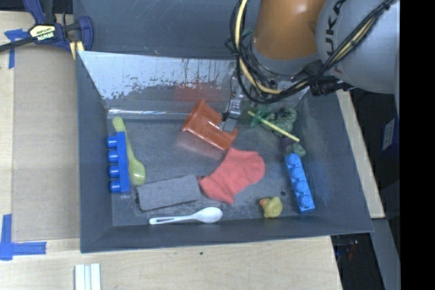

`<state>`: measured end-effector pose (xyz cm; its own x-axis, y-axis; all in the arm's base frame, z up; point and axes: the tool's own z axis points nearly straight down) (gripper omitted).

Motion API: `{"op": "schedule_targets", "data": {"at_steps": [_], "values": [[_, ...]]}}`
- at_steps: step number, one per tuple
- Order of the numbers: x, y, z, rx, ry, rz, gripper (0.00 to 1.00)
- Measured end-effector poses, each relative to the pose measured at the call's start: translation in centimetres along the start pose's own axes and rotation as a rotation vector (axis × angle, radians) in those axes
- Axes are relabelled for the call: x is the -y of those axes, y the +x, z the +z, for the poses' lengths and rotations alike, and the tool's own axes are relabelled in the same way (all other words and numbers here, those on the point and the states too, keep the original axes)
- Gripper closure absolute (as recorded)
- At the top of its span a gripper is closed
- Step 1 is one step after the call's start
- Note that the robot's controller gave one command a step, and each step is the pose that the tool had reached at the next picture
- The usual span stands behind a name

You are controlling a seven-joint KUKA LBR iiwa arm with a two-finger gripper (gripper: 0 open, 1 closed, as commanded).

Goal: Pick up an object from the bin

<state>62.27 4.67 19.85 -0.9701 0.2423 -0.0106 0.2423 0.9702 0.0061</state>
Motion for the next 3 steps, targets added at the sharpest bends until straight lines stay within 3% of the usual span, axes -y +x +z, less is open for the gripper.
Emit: {"op": "schedule_targets", "data": {"at_steps": [1, 2, 3], "values": [[1.1, 0.0, 1.2, 0.000, 0.001, -0.033, 0.00], [3.2, 1.1, 8.0, 0.007, -0.002, 0.104, 0.00], [4.4, 3.1, 10.0, 0.007, -0.003, -0.054, 0.00]]}}
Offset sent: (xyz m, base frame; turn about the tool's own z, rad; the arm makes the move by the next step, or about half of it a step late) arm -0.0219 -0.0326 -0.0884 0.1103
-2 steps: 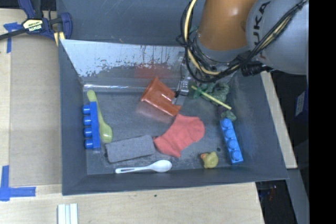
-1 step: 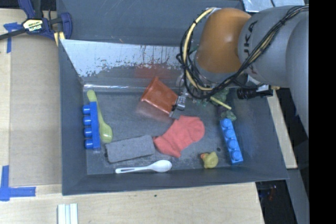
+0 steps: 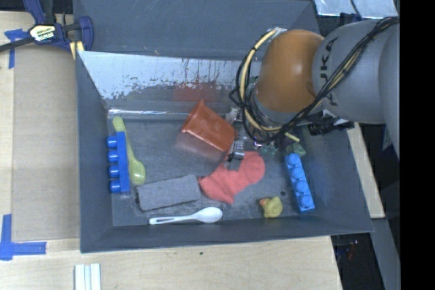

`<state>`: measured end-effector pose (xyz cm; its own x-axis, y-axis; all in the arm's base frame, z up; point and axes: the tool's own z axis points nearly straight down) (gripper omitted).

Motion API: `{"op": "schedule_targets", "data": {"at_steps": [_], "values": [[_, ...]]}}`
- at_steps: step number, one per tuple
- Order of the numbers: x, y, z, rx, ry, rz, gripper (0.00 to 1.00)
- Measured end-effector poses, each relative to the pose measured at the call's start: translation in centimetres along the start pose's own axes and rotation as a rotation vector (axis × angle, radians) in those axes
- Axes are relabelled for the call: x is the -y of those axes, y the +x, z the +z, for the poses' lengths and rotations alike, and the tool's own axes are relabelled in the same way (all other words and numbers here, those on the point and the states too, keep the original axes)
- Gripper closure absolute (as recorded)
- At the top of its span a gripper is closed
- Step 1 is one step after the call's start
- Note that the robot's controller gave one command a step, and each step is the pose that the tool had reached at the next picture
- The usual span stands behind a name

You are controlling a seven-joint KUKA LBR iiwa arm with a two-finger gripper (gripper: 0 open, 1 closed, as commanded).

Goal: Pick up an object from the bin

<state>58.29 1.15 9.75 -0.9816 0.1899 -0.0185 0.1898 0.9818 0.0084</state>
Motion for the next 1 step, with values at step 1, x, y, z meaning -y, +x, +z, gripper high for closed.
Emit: {"op": "schedule_targets", "data": {"at_steps": [1], "values": [[-0.33, -1.08, 0.72, -0.007, 0.005, 0.141, 1.00]]}}
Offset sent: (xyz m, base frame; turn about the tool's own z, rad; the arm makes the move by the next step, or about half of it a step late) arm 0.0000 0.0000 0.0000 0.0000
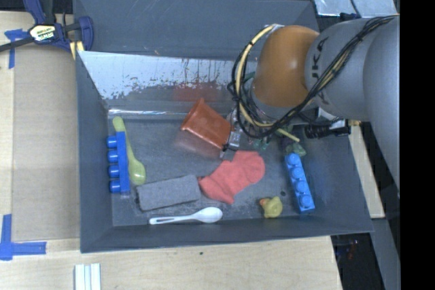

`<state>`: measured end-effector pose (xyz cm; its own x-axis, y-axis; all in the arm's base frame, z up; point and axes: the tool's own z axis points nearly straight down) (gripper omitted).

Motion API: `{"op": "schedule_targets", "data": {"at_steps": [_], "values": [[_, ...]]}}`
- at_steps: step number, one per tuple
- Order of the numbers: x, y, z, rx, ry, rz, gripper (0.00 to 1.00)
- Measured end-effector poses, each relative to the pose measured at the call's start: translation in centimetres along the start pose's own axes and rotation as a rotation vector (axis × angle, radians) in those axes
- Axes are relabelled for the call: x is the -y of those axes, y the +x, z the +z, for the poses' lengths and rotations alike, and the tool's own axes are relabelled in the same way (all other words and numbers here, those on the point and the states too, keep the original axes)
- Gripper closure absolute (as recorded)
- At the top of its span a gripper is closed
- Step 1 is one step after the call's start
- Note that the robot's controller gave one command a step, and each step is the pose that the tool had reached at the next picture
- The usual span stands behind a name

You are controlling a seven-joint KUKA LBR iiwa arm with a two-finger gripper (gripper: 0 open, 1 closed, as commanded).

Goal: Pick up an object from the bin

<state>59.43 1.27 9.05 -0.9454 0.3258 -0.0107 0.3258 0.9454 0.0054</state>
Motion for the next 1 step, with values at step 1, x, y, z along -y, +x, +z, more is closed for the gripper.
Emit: {"op": "schedule_targets", "data": {"at_steps": [1], "values": [[0.00, 0.01, -0.03, 0.000, 0.000, 0.000, 1.00]]}}
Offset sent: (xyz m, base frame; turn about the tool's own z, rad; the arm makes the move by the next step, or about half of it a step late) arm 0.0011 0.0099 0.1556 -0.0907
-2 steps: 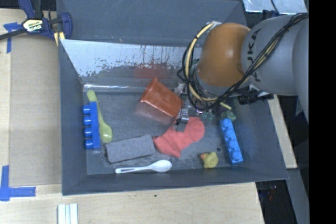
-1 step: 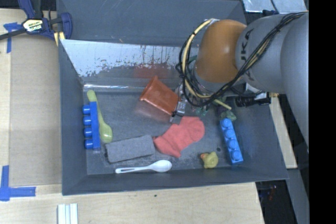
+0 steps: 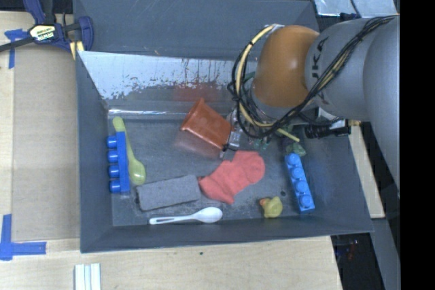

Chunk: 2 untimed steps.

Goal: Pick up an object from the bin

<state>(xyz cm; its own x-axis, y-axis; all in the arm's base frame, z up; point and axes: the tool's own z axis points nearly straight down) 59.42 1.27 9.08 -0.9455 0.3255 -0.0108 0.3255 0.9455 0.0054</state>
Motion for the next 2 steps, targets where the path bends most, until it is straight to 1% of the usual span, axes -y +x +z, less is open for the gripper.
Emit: {"op": "schedule_targets", "data": {"at_steps": [1, 2], "values": [[-0.5, 0.0, -7.7, 0.001, 0.000, -0.044, 1.00], [-0.4, 1.0, -13.7, 0.003, -0.001, -0.034, 1.00]]}}
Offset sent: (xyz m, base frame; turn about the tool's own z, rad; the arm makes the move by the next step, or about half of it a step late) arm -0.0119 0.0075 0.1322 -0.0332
